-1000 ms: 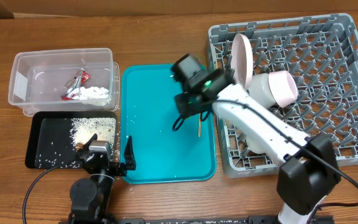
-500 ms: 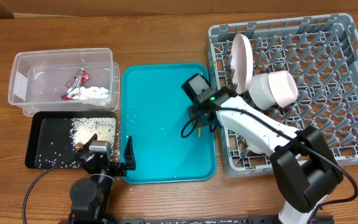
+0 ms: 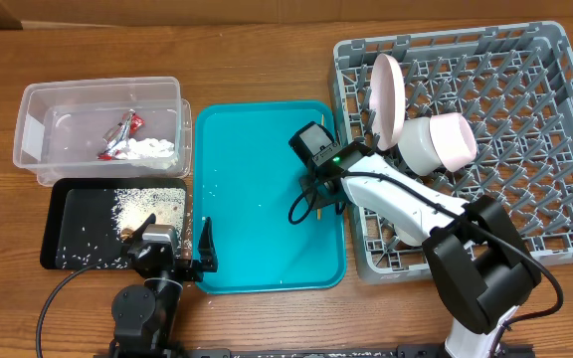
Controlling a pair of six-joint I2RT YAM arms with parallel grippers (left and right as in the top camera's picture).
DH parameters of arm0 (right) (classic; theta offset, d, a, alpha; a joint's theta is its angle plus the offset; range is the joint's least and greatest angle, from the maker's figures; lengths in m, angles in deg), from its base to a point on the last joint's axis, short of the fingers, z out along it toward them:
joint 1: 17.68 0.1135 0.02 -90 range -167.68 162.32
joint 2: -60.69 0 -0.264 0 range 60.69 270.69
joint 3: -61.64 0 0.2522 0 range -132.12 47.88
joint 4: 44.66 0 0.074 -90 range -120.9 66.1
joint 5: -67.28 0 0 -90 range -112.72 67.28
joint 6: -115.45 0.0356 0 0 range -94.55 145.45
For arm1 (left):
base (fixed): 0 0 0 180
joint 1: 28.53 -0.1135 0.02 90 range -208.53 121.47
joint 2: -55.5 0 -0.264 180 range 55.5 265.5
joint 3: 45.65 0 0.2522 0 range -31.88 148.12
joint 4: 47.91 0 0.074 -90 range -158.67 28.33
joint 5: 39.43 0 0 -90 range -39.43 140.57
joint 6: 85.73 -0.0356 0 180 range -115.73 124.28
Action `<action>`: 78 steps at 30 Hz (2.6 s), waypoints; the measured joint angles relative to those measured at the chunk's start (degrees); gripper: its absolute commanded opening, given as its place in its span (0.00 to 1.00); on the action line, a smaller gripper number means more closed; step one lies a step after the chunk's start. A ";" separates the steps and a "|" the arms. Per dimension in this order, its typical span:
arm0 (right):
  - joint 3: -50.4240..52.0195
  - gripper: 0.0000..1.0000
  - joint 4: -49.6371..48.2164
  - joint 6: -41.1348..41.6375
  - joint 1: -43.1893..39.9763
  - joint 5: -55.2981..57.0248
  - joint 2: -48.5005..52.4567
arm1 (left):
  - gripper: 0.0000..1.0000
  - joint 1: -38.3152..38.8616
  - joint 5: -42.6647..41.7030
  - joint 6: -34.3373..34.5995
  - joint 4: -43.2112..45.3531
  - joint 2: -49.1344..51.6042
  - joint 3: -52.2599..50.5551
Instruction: Sort waste into correct bins and load items into the dishwasher
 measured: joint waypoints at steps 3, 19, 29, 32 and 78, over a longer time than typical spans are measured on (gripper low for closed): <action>-0.92 0.30 2.78 -0.02 0.13 0.28 0.44 | 1.00 0.00 0.00 0.00 0.00 0.00 0.00; -4.50 0.49 3.91 0.76 3.76 1.44 1.16 | 1.00 0.00 0.00 0.00 0.00 0.00 0.00; -3.80 0.09 2.05 1.66 3.56 2.64 5.22 | 1.00 0.00 0.00 0.00 0.00 0.00 0.00; -3.96 0.04 2.75 1.64 3.58 2.82 5.42 | 1.00 0.00 0.02 0.00 0.00 0.00 0.00; -12.79 0.64 18.08 -2.49 -9.31 4.74 -9.99 | 1.00 0.00 0.00 0.00 0.00 0.00 0.00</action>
